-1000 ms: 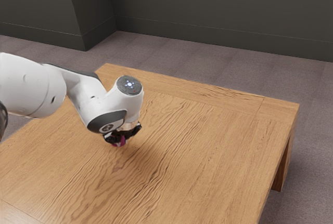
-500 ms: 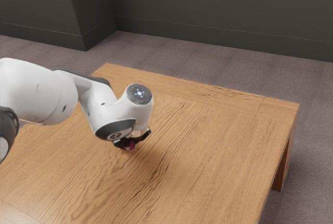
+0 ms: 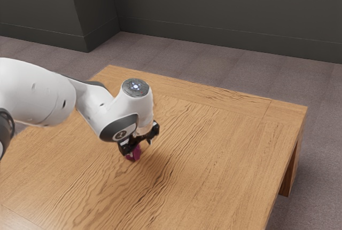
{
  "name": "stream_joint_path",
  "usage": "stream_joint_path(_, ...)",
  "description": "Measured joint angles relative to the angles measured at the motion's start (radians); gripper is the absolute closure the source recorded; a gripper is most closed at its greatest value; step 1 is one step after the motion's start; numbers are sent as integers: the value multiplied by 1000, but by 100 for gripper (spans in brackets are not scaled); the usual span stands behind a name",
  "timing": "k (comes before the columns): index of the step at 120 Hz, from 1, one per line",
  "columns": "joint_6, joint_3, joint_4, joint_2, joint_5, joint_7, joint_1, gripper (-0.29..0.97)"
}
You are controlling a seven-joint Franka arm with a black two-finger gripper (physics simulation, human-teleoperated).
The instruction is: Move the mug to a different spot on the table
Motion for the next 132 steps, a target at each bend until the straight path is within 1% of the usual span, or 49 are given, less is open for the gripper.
stream_joint_path(11, -15, 0, -1, -13, -43, -1, 7, 11)
stream_joint_path(26, -40, -2, 2, -30, -80, -2, 6, 7)
stream_joint_path(42, -58, -8, 16, -34, -98, -1, -4, 4)
stream_joint_path(58, -105, -23, 73, -60, -111, 6, -6, 3)
stream_joint_path(68, -183, -48, 179, -78, -150, 16, -6, 3)
stream_joint_path(76, -266, -43, 263, -109, -186, 47, 7, 3)
stream_joint_path(86, -377, -6, 360, -149, -211, 139, 21, 2)
stream_joint_path(93, -449, 5, 397, -190, -220, 225, 41, 2)
stream_joint_path(96, -478, -3, 413, -201, -221, 264, 66, 2)
stream_joint_path(100, -519, -46, 438, -214, -222, 321, 131, 2)
stream_joint_path(104, -555, -104, 463, -221, -223, 386, 212, 2)
stream_joint_path(115, -647, -301, 525, -233, -222, 566, 460, 2)
stream_joint_path(124, -743, -409, 614, -243, -202, 695, 578, 2)
stream_joint_path(132, -809, -515, 648, -261, -190, 798, 676, 2)
